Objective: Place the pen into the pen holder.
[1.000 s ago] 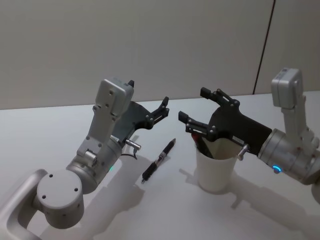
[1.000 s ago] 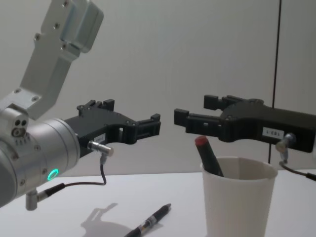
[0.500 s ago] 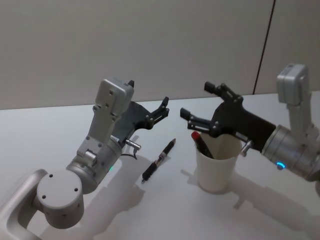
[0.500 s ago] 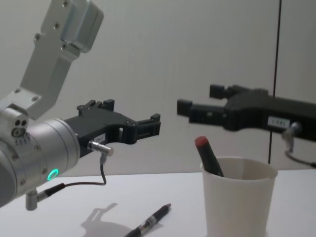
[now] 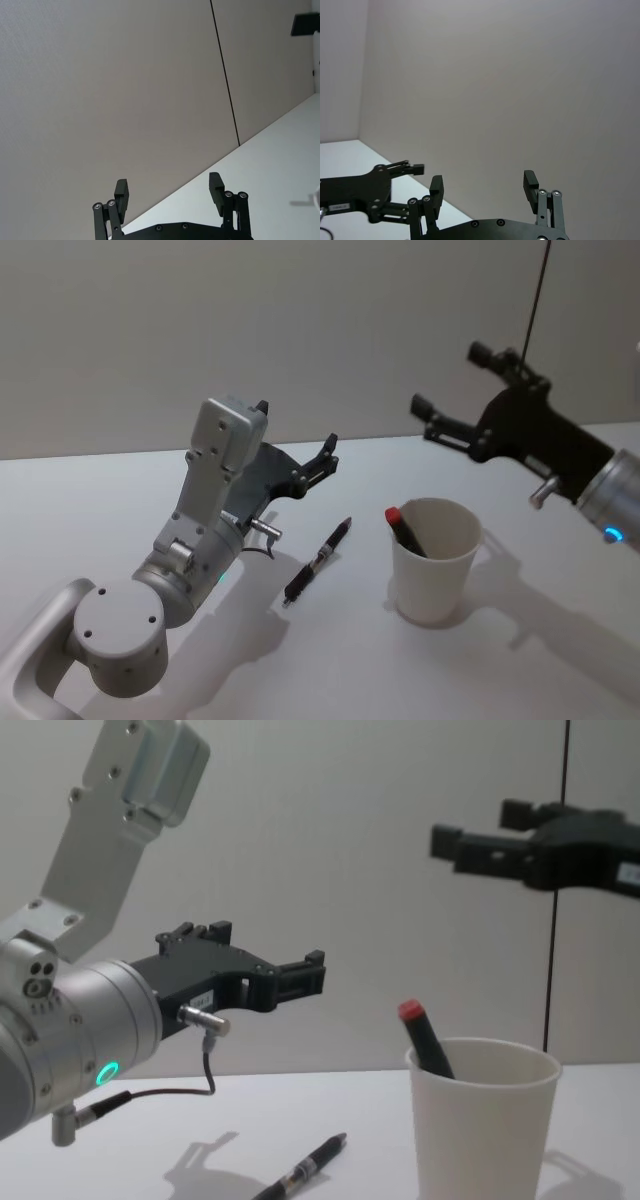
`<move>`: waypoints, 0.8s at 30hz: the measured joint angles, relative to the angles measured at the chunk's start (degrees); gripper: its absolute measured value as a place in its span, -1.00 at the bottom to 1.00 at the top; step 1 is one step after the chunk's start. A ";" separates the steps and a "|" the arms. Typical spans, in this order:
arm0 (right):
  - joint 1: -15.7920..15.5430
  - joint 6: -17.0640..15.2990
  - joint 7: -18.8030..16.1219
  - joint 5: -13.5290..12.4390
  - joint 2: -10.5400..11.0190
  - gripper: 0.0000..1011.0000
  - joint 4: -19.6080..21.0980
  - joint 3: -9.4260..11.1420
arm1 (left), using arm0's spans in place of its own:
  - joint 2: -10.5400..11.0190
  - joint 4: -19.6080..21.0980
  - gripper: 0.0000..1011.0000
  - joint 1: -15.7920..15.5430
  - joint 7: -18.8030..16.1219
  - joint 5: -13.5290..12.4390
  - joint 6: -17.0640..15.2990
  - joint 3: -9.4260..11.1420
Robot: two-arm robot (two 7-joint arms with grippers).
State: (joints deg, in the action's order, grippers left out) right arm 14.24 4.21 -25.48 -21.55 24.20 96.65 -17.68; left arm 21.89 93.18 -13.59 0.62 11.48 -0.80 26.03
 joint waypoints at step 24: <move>-2.92 -3.25 17.34 2.52 4.02 0.98 4.07 4.32 | 0.00 0.00 0.98 0.00 0.00 0.00 0.00 0.00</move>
State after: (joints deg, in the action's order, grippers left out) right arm 11.33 0.96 -8.14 -19.03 28.22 100.72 -13.36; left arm 21.89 93.18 -13.59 0.62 11.48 -0.80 26.03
